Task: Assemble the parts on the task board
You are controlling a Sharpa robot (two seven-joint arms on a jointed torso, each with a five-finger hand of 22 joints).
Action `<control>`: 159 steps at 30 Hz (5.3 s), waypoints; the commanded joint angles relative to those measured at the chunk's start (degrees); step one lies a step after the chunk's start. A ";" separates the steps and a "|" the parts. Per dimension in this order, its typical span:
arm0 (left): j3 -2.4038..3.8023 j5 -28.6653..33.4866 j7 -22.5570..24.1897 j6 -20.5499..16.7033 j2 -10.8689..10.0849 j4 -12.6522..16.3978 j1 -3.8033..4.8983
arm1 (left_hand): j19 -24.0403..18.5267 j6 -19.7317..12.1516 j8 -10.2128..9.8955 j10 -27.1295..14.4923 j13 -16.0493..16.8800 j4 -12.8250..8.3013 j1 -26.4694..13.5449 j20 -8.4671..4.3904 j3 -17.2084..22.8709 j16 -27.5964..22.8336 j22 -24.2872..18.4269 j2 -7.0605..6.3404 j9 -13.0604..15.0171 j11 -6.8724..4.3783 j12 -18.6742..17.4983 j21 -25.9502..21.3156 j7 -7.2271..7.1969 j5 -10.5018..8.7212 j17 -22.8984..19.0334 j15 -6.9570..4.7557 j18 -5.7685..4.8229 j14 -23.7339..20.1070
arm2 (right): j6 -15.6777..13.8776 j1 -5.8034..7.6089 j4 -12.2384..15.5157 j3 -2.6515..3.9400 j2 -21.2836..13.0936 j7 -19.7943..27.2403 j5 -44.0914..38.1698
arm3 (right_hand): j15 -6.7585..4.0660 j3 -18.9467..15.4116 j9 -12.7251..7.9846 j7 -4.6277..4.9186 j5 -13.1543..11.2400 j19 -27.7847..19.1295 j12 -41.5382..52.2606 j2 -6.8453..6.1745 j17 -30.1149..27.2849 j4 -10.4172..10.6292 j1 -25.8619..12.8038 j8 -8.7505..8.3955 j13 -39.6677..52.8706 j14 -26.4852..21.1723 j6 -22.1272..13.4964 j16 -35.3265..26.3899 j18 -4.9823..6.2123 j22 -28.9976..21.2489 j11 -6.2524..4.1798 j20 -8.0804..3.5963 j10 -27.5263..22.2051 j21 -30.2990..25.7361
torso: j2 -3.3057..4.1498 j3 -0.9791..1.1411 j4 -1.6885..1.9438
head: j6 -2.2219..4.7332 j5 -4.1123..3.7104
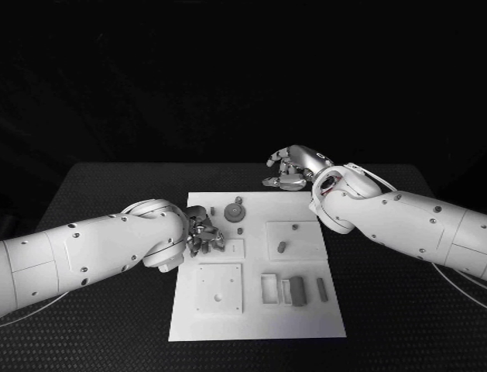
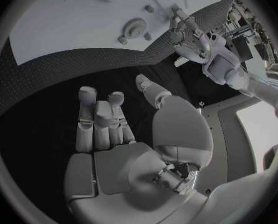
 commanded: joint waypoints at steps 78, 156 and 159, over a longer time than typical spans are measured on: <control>-0.07 -0.91 0.62 1.09 1.58 -0.85 -0.87 | 1.44 5.84 4.87 0.83 0.71 1.46 0.04 -1.36 -0.82 3.27 1.46 -0.67 15.44 -0.93 2.22 0.68 -3.42 -5.26 -2.06 -0.97 0.90 -0.45 | 1.25 0.00 -0.01 0.03 -0.12 -0.24 0.05 | 0.06 -0.20 0.15 0.66 0.12 -0.11 0.20 -0.01 -0.15 0.82 0.49 0.19 -0.25 -0.04 -0.01 -0.31 2.61 0.57 -0.16 -0.40 -0.10 -0.36 | 0.00 0.09 -0.04 | -0.29 -0.08; -0.06 -0.62 0.76 1.53 1.28 -1.46 -0.87 | -0.28 0.44 -0.05 -4.51 -2.16 1.47 -0.10 -1.08 -6.63 4.49 1.55 -3.80 14.45 1.46 -0.28 -3.30 -0.51 -8.00 -8.32 -0.63 -0.01 -4.35 | 1.49 0.00 -0.09 0.03 -0.20 0.05 0.70 | 0.07 -0.37 0.19 0.67 0.12 -0.18 0.32 -0.01 -0.20 1.33 0.41 0.19 -0.41 -0.12 -0.06 -0.32 2.61 0.63 -0.15 -0.35 -0.18 -0.43 | 0.02 0.06 -0.06 | -0.44 -0.33; -0.06 -0.62 0.73 1.72 1.36 -1.57 -0.87 | -0.23 0.50 -0.20 -4.53 -2.30 2.06 -0.20 -1.07 -6.63 4.61 1.53 -4.21 14.43 1.47 -0.27 -3.47 -0.51 -8.79 -8.58 -0.61 0.01 -4.38 | 1.54 0.00 -0.08 0.03 -0.20 0.07 0.76 | 0.07 -0.38 0.19 0.68 0.12 -0.18 0.32 -0.02 -0.20 1.35 0.41 0.18 -0.42 -0.12 -0.08 -0.32 2.61 0.63 -0.15 -0.35 -0.19 -0.44 | 0.04 0.06 -0.04 | -0.43 -0.37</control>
